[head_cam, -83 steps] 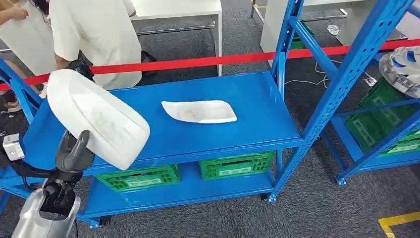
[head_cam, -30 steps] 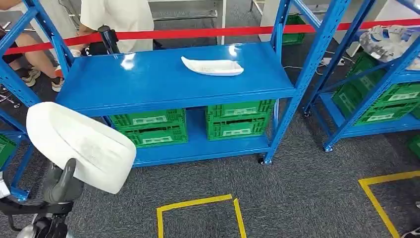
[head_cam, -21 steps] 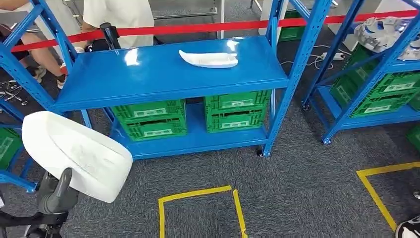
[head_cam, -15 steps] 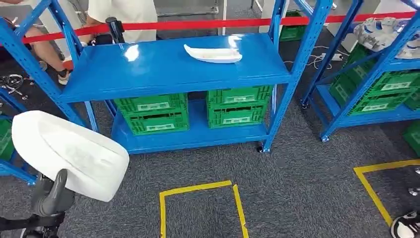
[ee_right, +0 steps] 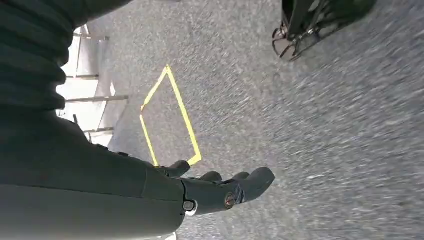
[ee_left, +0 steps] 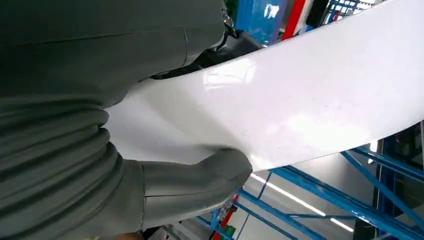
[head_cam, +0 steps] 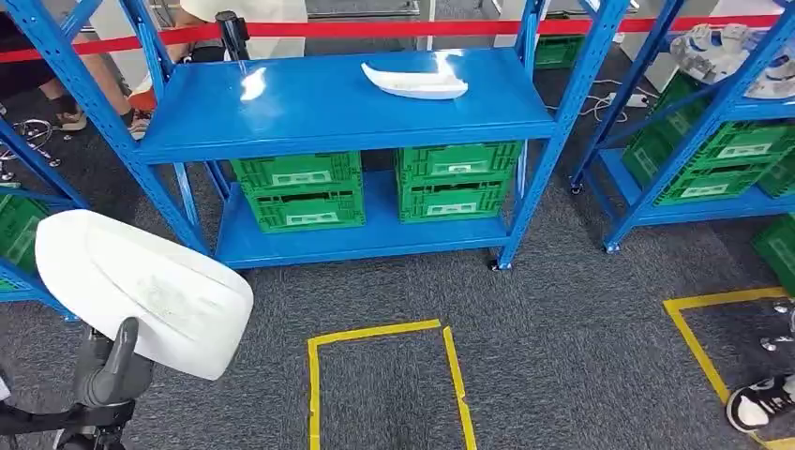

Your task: Take the parts from the cabinet and place them on the table.

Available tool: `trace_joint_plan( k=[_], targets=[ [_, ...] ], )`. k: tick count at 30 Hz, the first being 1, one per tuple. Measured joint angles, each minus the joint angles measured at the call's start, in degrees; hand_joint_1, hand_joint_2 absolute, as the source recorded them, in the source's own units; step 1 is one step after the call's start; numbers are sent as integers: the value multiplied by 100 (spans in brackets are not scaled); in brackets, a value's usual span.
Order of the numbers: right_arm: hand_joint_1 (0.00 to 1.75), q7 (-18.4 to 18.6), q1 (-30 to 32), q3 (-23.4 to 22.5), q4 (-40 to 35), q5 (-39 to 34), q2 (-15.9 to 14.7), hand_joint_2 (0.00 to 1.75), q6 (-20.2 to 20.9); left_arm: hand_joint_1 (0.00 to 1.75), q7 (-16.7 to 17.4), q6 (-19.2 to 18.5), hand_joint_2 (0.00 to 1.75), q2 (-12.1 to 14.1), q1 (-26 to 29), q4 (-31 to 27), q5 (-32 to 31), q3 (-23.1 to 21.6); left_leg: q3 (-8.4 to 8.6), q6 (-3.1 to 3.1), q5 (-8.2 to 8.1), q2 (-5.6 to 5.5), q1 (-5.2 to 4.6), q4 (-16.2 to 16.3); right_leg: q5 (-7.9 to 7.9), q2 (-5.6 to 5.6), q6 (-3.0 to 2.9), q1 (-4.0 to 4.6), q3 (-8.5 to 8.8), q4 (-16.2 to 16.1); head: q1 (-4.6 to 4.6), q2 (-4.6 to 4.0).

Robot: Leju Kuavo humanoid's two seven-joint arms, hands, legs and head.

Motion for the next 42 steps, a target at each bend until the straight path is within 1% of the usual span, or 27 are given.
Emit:
trace_joint_plan(
  k=[1,2,4,6,7,8,10,11,12,13,15,17,18,21,23,25,26,27,28,30,31,32,33,35,37,40,42],
  targets=[
    [0,0,-15,0,-2,0,-6,175,-2,175,-2,-2,175,-9,0,-2,0,2,-45,-20,52,5,6,34,-193,9,-58,33,447,-593,2,0],
    [0,-2,-25,0,-2,-2,-22,175,-2,175,-9,-4,175,-13,3,-2,0,9,-73,-62,94,1,-20,52,-393,8,-82,55,724,-1097,2,0],
    [0,28,-26,0,-2,13,-20,175,-5,175,-2,-13,175,-33,-4,0,-2,11,-61,-129,214,24,15,2,-347,6,-101,80,633,-1088,-4,0],
    [0,52,-27,-2,0,26,-13,175,22,175,31,35,175,-42,-17,18,-70,11,-94,-209,299,15,18,-40,-181,-18,-208,40,545,-1132,2,0],
    [0,33,-42,-4,-2,9,-11,175,50,175,6,75,175,-39,-36,31,-149,11,-157,-235,65,-6,30,69,-110,-46,-245,34,470,-1132,-7,0],
    [0,-17,-50,-13,-2,-39,-15,175,83,175,-41,92,175,-26,-80,33,-221,11,-270,-260,-330,-14,36,337,-31,-51,-287,31,377,-1129,-41,0],
    [0,-103,-77,-39,-2,-109,-17,175,177,175,-83,92,175,-17,-169,28,-299,11,-433,-323,-971,-13,50,1183,128,-54,-293,35,163,-1118,-70,0],
    [0,-111,-87,-50,-2,-136,-17,175,221,175,-72,92,175,-22,-188,28,-349,7,-463,-344,-1056,-14,50,1536,206,-55,-284,34,54,-1100,-77,0],
    [0,-118,-90,-55,-2,-140,-17,175,280,175,-42,96,175,-31,-199,31,-415,2,-422,-355,-955,-14,50,1725,278,-56,-272,31,-61,-1075,-81,0],
    [0,-161,-90,-70,-2,-185,-17,175,367,175,-35,123,175,-41,-209,31,-481,-4,-279,-357,-721,-14,53,1698,351,-59,-257,27,-164,-1041,-90,0],
    [0,-312,-94,-140,-2,-297,-17,175,539,175,-96,133,175,-48,-242,31,-514,-22,322,-338,-357,-14,62,1030,479,-62,-216,20,-398,-968,-92,0],
    [0,-389,-98,-190,-2,-343,-20,175,634,175,-136,120,175,-46,-278,24,-509,-33,1089,-298,-749,-20,30,-75,575,-48,-152,46,-521,-890,-103,0],
    [0,-391,-91,-197,-2,-343,-20,175,682,175,-144,114,175,-48,-275,13,-494,-37,1119,-222,-839,-30,13,-198,635,-53,-119,47,-537,-896,-87,0],
    [0,-413,-65,-258,-2,-385,-31,175,802,175,-140,98,175,-68,-243,20,-494,-39,943,-44,-681,-9,2,-203,822,-47,-2,30,-566,-954,-90,0],
    [0,-422,-43,-302,-2,-393,-42,175,835,175,-162,74,175,-87,-235,20,-490,-39,805,73,-557,16,23,-203,275,-14,44,0,-701,-623,-64,0],
    [0,-354,-23,-302,-2,-319,-42,175,872,175,-142,31,175,-98,-183,33,-369,-42,636,85,-440,13,19,-200,-403,-8,77,-10,-888,171,-37,0],
    [0,-313,-10,-302,-2,-252,-42,175,909,175,-107,13,175,-109,-176,65,-243,-42,542,81,-377,15,15,-190,-537,-8,83,-10,-965,587,-35,0],
    [0,-299,-3,-299,-2,-196,-42,175,925,175,-96,4,175,-118,-174,107,-183,-42,467,68,-314,7,14,-173,-449,-7,80,-9,-985,871,-28,0],
    [0,-351,11,-289,-2,-130,-42,175,964,175,-150,-15,175,-118,-164,142,-213,-42,389,51,-252,-19,12,-148,-209,-3,66,-9,-904,918,-24,0],
    [0,-505,29,-247,-2,-22,-42,175,1030,175,-350,-77,175,-96,-123,160,-310,-42,239,8,-156,-56,9,-99,180,33,10,-6,-381,310,-18,0],
    [0,-549,29,-229,-2,-4,-44,175,1043,175,-431,-107,175,-79,-116,157,-313,-39,199,-9,-120,-71,14,-77,155,129,-37,14,33,-253,-17,0],
    [0,-572,26,-208,-2,20,-63,175,1047,175,-472,-124,175,-68,-118,157,-304,-35,143,-39,-89,-88,1,-52,-110,256,-112,19,406,-817,-15,0],
    [0,-592,28,-182,-2,24,-63,175,1049,175,-481,-135,175,-39,-120,155,-297,-31,131,-77,-55,-105,-1,-44,-210,242,-110,16,517,-1052,-18,0],
    [0,-601,25,-155,-2,35,-63,175,1054,175,-492,-160,175,-15,-99,157,-275,-17,93,-155,46,-157,11,-76,-243,180,-127,51,487,-1099,-11,0],
    [0,-603,35,-129,0,75,-39,175,1054,175,-496,-162,175,22,-68,160,-269,-9,16,-213,29,-182,24,-23,-139,60,-208,-18,479,-1163,-7,0],
    [0,-584,50,-53,0,242,-46,175,1040,175,-332,-85,175,48,-45,170,-223,2,-370,-307,-677,-115,38,1004,-76,-76,-281,-9,397,-1158,-101,0],
    [0,-649,53,24,0,319,-46,175,1084,175,-354,-55,175,48,52,177,-358,7,-587,-346,-891,-96,40,1662,-57,-160,-284,-4,334,-1128,-103,0]
  ],
)
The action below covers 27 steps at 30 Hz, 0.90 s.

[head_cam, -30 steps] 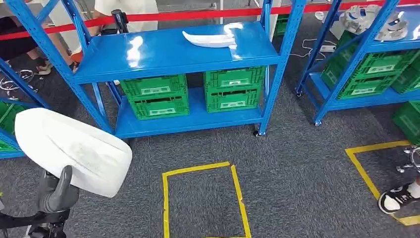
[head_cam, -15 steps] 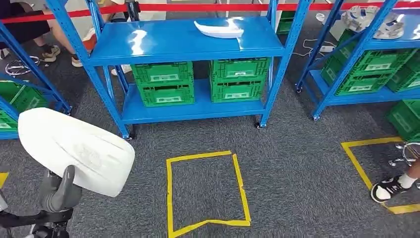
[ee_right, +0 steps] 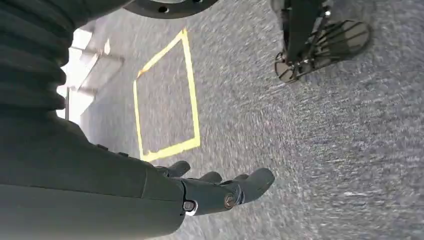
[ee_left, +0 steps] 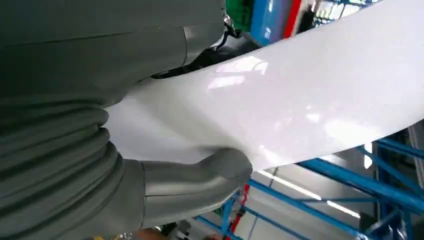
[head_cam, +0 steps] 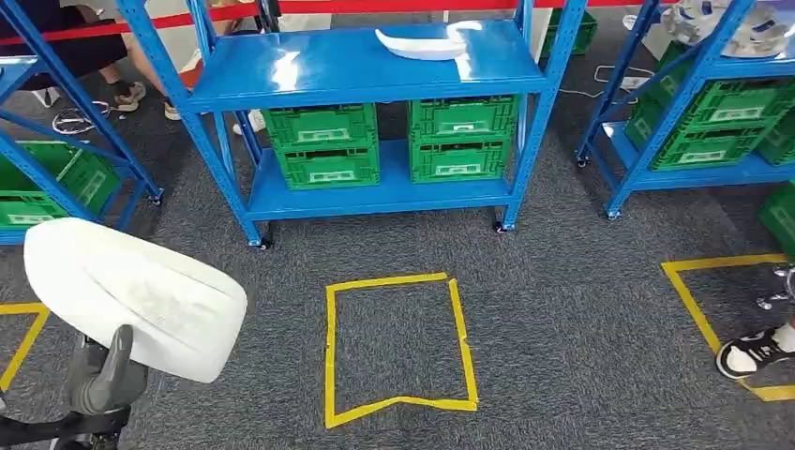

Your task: Take the parts from the cabinet and place them on the table.

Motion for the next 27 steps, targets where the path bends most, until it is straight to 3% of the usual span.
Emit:
trace_joint_plan(
  k=[1,3,4,5,6,9,10,11,12,13,14,15,16,17,19,20,21,23,24,25,26,27],
  targets=[
    [0,-44,-2,20,0,22,0,175,5,175,-31,0,175,0,60,-7,-31,13,77,-6,89,14,1,-50,0,-51,0,-1,-26,23,-2,0],
    [0,-75,-3,77,0,68,2,175,5,175,0,0,175,-2,119,-50,-13,50,577,-6,482,95,4,-837,-12,-149,17,-5,-58,77,-7,0],
    [0,-57,-2,110,0,88,2,175,5,175,66,0,175,-4,132,-77,2,61,883,7,637,226,3,-1354,-25,-197,38,-5,-61,101,-7,0],
    [0,-33,-1,134,0,114,2,175,13,175,120,2,175,-24,134,-96,4,61,1056,32,505,435,-40,-1668,-41,-250,65,23,-70,112,-13,0],
    [0,-22,-2,149,0,138,2,175,31,175,170,2,175,-48,149,-127,0,59,1077,138,580,421,-84,-1646,-38,-285,99,35,-81,116,-20,0],
    [0,162,-21,245,0,267,2,175,66,175,229,57,175,-74,189,-219,-79,59,984,270,555,264,-74,-1719,-41,-446,183,60,-55,111,-9,0],
    [0,223,-26,282,0,322,2,175,70,175,236,107,175,-74,205,-263,-79,59,1016,322,594,214,-22,-1762,-84,-407,225,54,-72,140,-9,0],
    [0,271,-31,313,0,379,-4,175,72,175,236,138,175,-68,211,-306,-51,59,1002,344,607,169,-21,-1769,-209,-154,254,40,-123,293,9,0],
    [0,275,-29,350,0,416,-4,175,81,175,247,146,175,-50,207,-339,-24,59,987,372,625,127,-16,-1769,-426,21,263,23,-269,636,28,0],
    [0,260,-23,393,0,453,-11,175,118,175,256,144,175,-44,219,-365,-18,59,969,386,634,76,-16,-1767,-693,116,277,5,-517,1168,48,0],
    [0,225,-18,420,0,468,-31,175,138,175,258,144,175,-35,235,-378,-11,57,956,392,640,14,-19,-1763,-868,144,290,0,-739,1629,48,0],
    [0,201,-17,435,0,479,-35,175,158,175,260,142,175,-20,261,-389,-7,57,944,392,646,-48,-20,-1752,-925,149,296,-1,-895,1932,50,0],
    [0,168,-16,450,0,479,-55,175,160,175,262,136,175,-9,284,-402,-3,57,937,390,647,-115,-19,-1738,-834,151,294,-5,-915,1939,50,0],
    [0,80,-15,459,0,444,-70,175,151,175,253,127,175,-2,299,-411,0,57,932,385,649,-187,-17,-1721,-630,160,290,-14,-807,1693,52,0],
    [0,-141,-20,457,0,317,-116,175,105,175,229,79,175,0,309,-418,-18,57,928,360,652,-323,-14,-1685,-94,262,258,-37,-345,708,57,0],
    [0,-234,-24,457,0,278,-133,175,92,175,223,59,175,-2,291,-413,-44,48,905,335,654,-374,-5,-1669,-21,525,237,-57,-166,282,61,0],
    [0,-247,-24,457,0,278,-142,175,88,175,212,52,175,-18,227,-393,-92,31,862,281,658,-451,-41,-1626,-48,608,250,-40,-170,217,57,0],
    [0,-119,-52,461,0,363,-144,175,98,175,153,96,175,-74,58,-317,-296,-22,816,186,718,-563,-5,-1675,-27,467,206,-15,-194,228,57,0],
    [0,-17,-64,468,0,400,-149,175,114,175,116,158,175,-90,12,-295,-405,-42,811,140,748,-612,14,-1705,-7,414,165,-5,-185,220,61,0],
    [0,61,-68,477,0,437,-144,175,123,175,83,216,175,-94,-15,-291,-492,-55,763,101,762,-664,6,-1699,50,327,96,-51,-182,151,61,0],
    [0,117,-78,481,0,448,-155,175,125,175,63,252,175,-101,-29,-284,-534,-63,717,99,672,-399,-13,-1594,75,278,54,-54,-175,128,40,0],
    [0,146,-77,483,0,457,-162,175,125,175,61,262,175,-103,-95,-280,-571,-74,587,75,455,-173,-15,-1295,83,228,25,-53,-185,124,-18,0]
  ],
)
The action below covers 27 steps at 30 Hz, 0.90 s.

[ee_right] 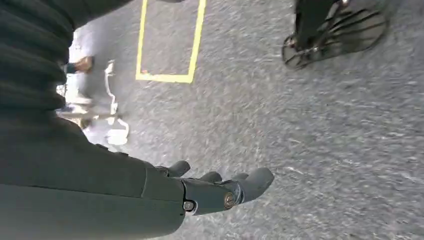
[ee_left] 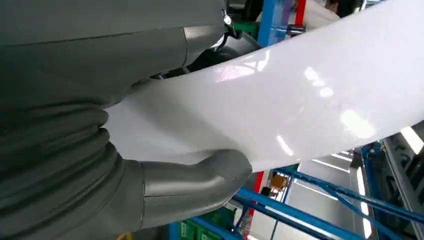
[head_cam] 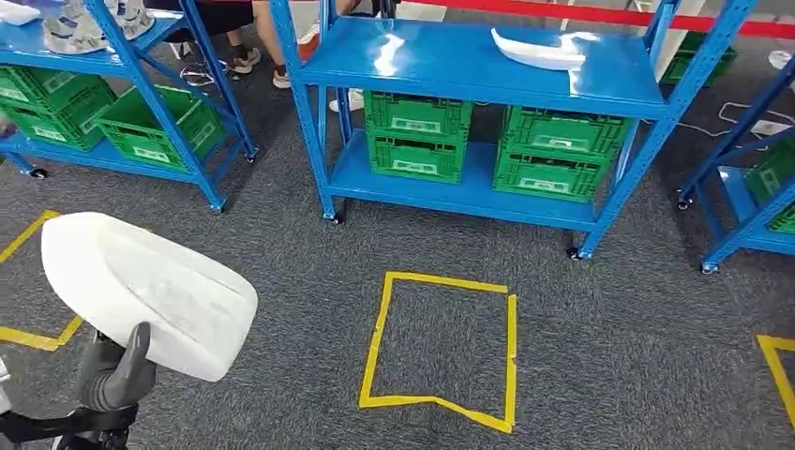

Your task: Take the parts from the cabinet and place them on the table.

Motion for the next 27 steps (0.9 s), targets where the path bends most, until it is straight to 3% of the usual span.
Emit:
trace_joint_plan(
  k=[2,3,4,5,7,8,9,10,13,14,15,16,17,18,19,20,21,22,23,24,27],
  targets=[
    [0,22,16,9,0,11,-2,175,4,175,0,20,175,-20,-64,11,-2,-39,-374,-46,-440,165,18,867,-6,-137,-9,22,-13,4,-19,0],
    [0,24,17,15,-2,13,-7,175,4,175,0,26,175,-26,-61,17,-2,-52,-527,-62,-575,183,23,1248,-6,-205,-10,30,-19,5,-22,0],
    [0,26,16,22,-2,13,-9,175,4,175,0,33,175,-28,-61,26,-2,-59,-551,-67,-555,193,26,1348,-6,-268,-10,33,-19,7,-22,0],
    [0,39,12,26,-2,13,-9,175,2,175,0,37,175,-33,-62,33,-2,-61,-427,-64,-410,203,26,1156,-8,-337,-7,35,-16,8,-22,0],
    [0,94,0,28,-2,-35,-9,175,-15,175,9,37,175,-46,-84,15,-4,-76,122,-32,43,300,22,202,-24,-458,16,36,10,11,-24,0],
    [0,89,-1,26,-2,-83,-9,175,-20,175,19,37,175,-61,-119,13,-6,-87,404,-1,178,488,10,-297,-38,-519,38,44,34,14,-24,0],
    [0,61,-2,26,-2,-120,-13,175,-20,175,31,37,175,-81,-179,17,-9,-105,477,56,68,651,-75,-456,-59,-574,71,91,28,25,-28,0],
    [0,28,-6,26,-2,-142,-15,175,-9,175,22,35,175,-94,-210,15,-11,-125,453,114,107,557,-48,-452,-54,-611,100,95,21,30,-15,0],
    [0,-33,-33,24,-2,-181,-15,175,37,175,-59,-31,175,-112,-208,17,-46,-133,403,193,135,387,-53,-470,-68,-768,183,100,54,16,-6,0],
    [0,-46,-36,24,-2,-184,-19,175,35,175,-85,-57,175,-133,-205,13,-48,-140,427,228,161,346,-12,-496,-128,-544,242,60,44,90,0,0],
    [0,-64,-32,22,0,-188,-22,175,33,175,-105,-63,175,-153,-232,13,-48,-144,413,253,177,296,-4,-497,-298,-267,265,59,-65,320,20,0],
    [0,-66,-22,22,0,-190,-22,175,35,175,-105,-68,175,-168,-247,13,-59,-151,400,272,188,248,0,-495,-546,-129,278,46,-270,752,57,0],
    [0,-68,-5,22,0,-190,-24,175,35,175,-112,-72,175,-184,-247,15,-63,-166,386,284,195,191,-2,-491,-774,-81,288,41,-515,1262,61,0],
    [0,-72,14,22,0,-190,-24,175,35,175,-114,-72,175,-197,-246,22,-65,-183,369,284,196,118,-4,-479,-906,-71,296,42,-731,1692,64,0],
    [0,-72,27,22,0,-190,-24,175,35,175,-111,-72,175,-205,-241,26,-72,-188,358,283,196,45,-3,-462,-886,-67,299,40,-835,1864,68,0],
    [0,-81,37,22,0,-190,-26,175,35,175,-116,-74,175,-218,-241,33,-74,-188,352,281,195,-31,0,-442,-724,-62,303,28,-798,1748,74,0],
    [0,-96,36,20,0,-190,-28,175,35,175,-122,-79,175,-225,-243,42,-76,-192,347,276,193,-103,4,-421,-488,-53,299,13,-655,1419,79,0],
    [0,-127,29,20,-2,-190,-33,175,35,175,-133,-94,175,-225,-244,52,-78,-199,341,253,186,-183,11,-390,-189,13,292,-5,-405,873,81,0],
    [0,-153,24,20,-2,-190,-33,175,37,175,-142,-109,175,-225,-251,61,-76,-199,328,223,176,-244,19,-359,17,190,290,-28,-174,386,83,0],
    [0,-188,27,20,0,-184,-33,175,50,175,-153,-125,175,-230,-259,70,-70,-201,296,181,170,-291,11,-332,-111,454,286,-51,-108,229,88,0],
    [0,-203,19,20,0,-127,-33,175,72,175,-142,-133,175,-251,-289,68,-63,-201,219,54,216,-469,24,-358,-68,269,187,10,-123,203,90,0]
  ],
)
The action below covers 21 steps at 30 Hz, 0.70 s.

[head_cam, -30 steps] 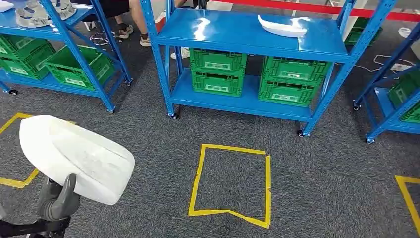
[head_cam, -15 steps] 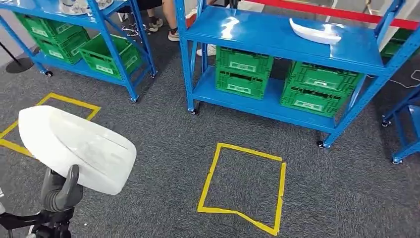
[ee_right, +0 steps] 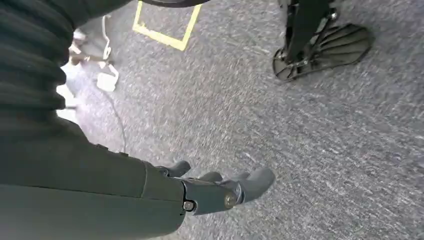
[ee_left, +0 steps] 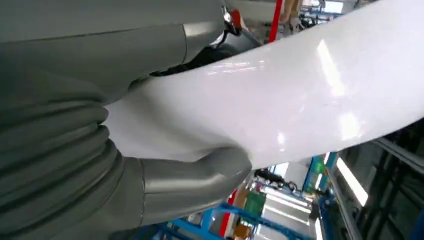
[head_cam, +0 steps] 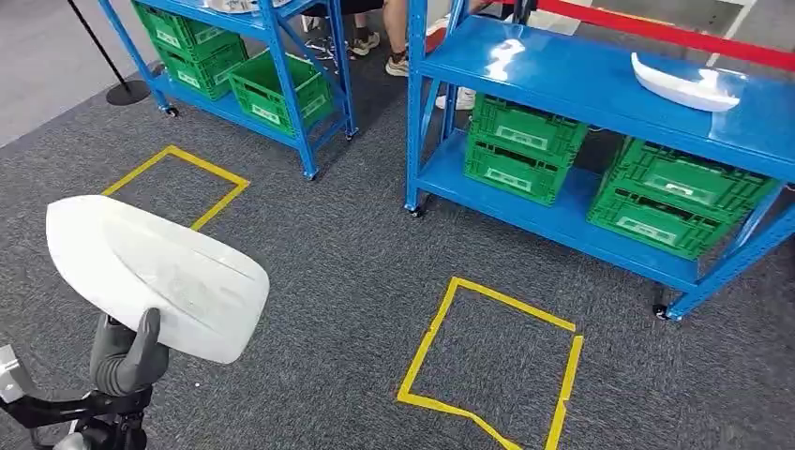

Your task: Take the parts from the cabinet and place them on the table.

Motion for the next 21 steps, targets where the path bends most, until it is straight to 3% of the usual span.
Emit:
trace_joint_plan(
  k=[1,2,3,4,5,6,7,8,9,10,11,12,13,16,17,18,19,20,21],
  targets=[
    [0,7,1,0,0,20,2,175,16,175,16,0,175,-9,18,0,0,-2,-36,-49,18,-66,6,-21,22,-78,-56,-9,11,-27,2,0],
    [0,9,-6,0,0,44,0,175,31,175,24,0,175,-9,45,-2,0,-4,-37,-56,-4,46,7,32,60,-163,-117,-37,16,-73,-2,0],
    [0,15,-6,0,0,48,0,175,31,175,26,0,175,-7,42,-11,0,-4,-100,-69,-132,339,-20,181,68,-208,-137,-31,21,-87,-41,0],
    [0,41,0,0,0,46,-4,175,29,175,31,-4,175,-9,16,-13,0,-7,-251,-84,-360,504,-18,499,67,-274,-178,-21,17,-89,-85,0],
    [0,86,14,-2,0,33,-9,175,20,175,35,-9,175,-13,-1,-13,0,-11,-459,-100,-620,594,-12,975,64,-366,-184,-7,12,-87,-89,0],
    [0,131,25,-2,0,18,-11,175,7,175,42,-9,175,-13,8,-11,0,-13,-640,-111,-809,629,-7,1402,58,-451,-193,3,8,-85,-92,0],
    [0,151,34,-2,0,2,-9,175,-6,175,46,-9,175,-13,21,-9,0,-13,-743,-119,-877,642,-5,1667,57,-526,-194,8,2,-78,-92,0],
    [0,184,36,-4,0,2,-9,175,-9,175,48,-9,175,-16,31,-4,0,-13,-712,-118,-807,651,-5,1648,54,-597,-194,10,1,-75,-92,0],
    [0,208,34,-4,0,0,-9,175,-9,175,59,-9,175,-20,32,0,2,-15,-560,-112,-633,670,-5,1395,48,-664,-189,11,3,-72,-92,0],
    [0,225,28,-4,0,0,-9,175,-9,175,103,-9,175,-22,26,2,51,-17,-279,-95,-384,713,-5,893,38,-738,-175,11,14,-69,-92,0],
    [0,241,24,-4,0,-2,-9,175,-11,175,156,11,175,-24,8,13,134,-20,10,-78,-183,851,-9,380,24,-794,-155,12,31,-62,-92,0],
    [0,252,24,-4,0,-11,-11,175,-17,175,199,28,175,-24,-36,35,206,-24,178,-43,-205,1212,-45,13,7,-844,-128,40,44,-58,-94,0],
    [0,265,22,-7,0,-18,-11,175,-20,175,230,61,175,-29,-77,61,251,-28,204,34,-170,1143,-67,-4,-10,-897,-94,75,42,-42,-83,0],
    [0,276,9,-13,0,13,-15,175,-15,175,315,151,175,-26,-139,129,385,-28,98,103,-147,947,-86,2,8,-1052,-22,74,76,-84,-68,0],
    [0,291,-2,-13,0,39,-15,175,-13,175,335,177,175,-29,-164,151,418,-28,174,158,-107,879,-48,-55,-31,-1032,35,61,74,-70,-70,0],
    [0,297,-12,-13,0,50,-31,175,-6,175,343,186,175,-50,-184,166,433,-26,173,178,-92,831,-33,-72,-124,-698,74,29,38,56,-50,0],
    [0,300,-7,-13,0,52,-31,175,-4,175,357,188,175,-53,-232,186,437,-26,158,206,-77,775,-25,-71,-334,-468,85,28,-117,384,-33,0],
    [0,302,0,-13,0,55,-31,175,-4,175,370,190,175,-61,-260,210,437,-28,146,216,-75,711,-25,-70,-577,-369,95,20,-343,855,-15,0],
    [0,315,13,-13,0,55,-31,175,-4,175,370,190,175,-72,-266,223,439,-31,138,223,-70,648,-30,-67,-748,-345,99,20,-549,1280,-13,0]
  ],
)
